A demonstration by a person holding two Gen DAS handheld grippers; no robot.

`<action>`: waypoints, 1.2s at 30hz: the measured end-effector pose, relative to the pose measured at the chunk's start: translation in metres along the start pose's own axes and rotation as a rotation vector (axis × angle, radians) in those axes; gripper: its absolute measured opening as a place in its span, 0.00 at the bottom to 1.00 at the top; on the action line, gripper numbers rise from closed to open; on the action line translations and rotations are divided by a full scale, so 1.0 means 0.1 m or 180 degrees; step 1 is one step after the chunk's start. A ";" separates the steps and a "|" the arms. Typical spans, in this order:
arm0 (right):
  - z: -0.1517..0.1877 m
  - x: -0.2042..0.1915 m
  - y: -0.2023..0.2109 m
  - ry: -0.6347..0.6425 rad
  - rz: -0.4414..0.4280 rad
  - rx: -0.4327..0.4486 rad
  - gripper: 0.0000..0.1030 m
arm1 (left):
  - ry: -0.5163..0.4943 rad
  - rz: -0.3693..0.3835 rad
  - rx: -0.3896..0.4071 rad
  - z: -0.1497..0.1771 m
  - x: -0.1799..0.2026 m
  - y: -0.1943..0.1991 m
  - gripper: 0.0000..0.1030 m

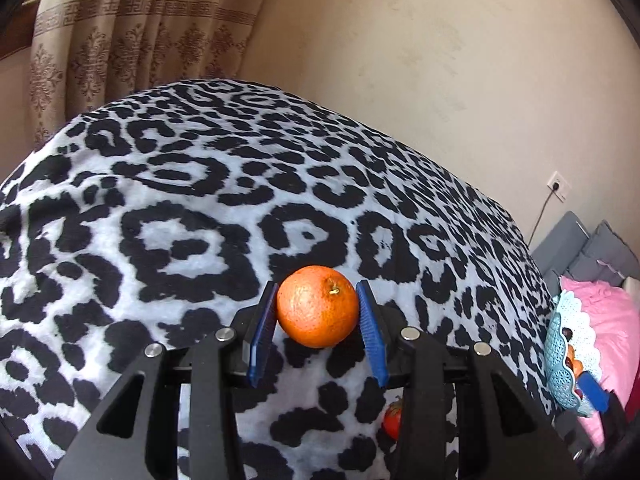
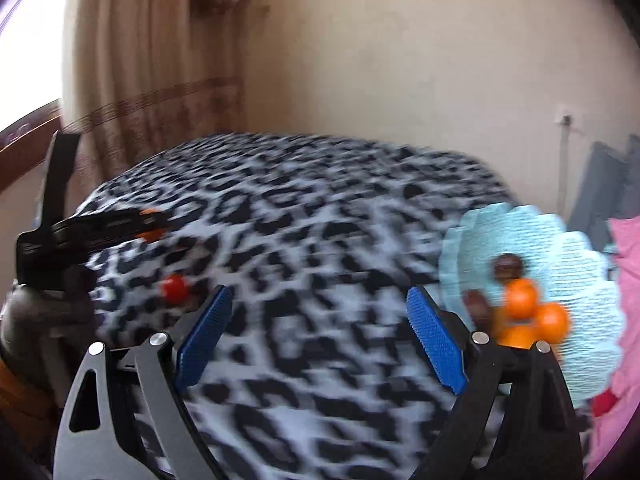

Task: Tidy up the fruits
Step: 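Grasp the red tomato with the right tool while the left tool holds the orange, then carry the tomato and the small orange toward the blue basket with both tools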

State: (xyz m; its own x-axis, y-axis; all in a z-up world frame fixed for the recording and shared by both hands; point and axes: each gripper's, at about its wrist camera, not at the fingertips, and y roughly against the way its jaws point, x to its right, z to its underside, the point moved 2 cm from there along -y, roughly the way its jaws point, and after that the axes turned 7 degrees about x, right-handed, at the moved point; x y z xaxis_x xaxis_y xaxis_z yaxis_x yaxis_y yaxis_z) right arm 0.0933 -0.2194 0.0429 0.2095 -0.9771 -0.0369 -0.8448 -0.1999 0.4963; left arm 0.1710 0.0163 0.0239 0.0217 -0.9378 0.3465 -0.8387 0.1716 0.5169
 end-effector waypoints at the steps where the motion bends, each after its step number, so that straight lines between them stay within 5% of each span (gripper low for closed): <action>1: 0.00 -0.09 -0.07 0.0013 -0.0081 -0.0064 0.86 | 0.0003 -0.0010 0.0008 0.00 -0.01 0.01 0.39; 15: 0.03 -0.93 -0.63 0.0364 -0.0472 -0.0584 0.55 | 0.0242 -0.0071 0.0011 -0.03 -0.19 0.04 0.39; 30: 0.08 -1.08 -0.87 0.0405 -0.0412 -0.0811 0.27 | 0.0348 -0.0034 0.0030 -0.05 -0.24 0.09 0.39; 36: 0.09 -1.07 -0.82 0.0328 -0.0417 -0.0782 0.27 | 0.0311 -0.0051 0.0058 -0.06 -0.22 0.10 0.39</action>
State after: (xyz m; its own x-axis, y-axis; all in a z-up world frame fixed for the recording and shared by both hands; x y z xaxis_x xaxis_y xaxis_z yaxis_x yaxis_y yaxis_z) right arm 0.1360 -0.0993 -0.0017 0.3682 -0.9292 -0.0325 -0.6654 -0.2878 0.6888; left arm 0.1649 0.0406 0.0260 0.0873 -0.9063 0.4136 -0.8475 0.1506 0.5090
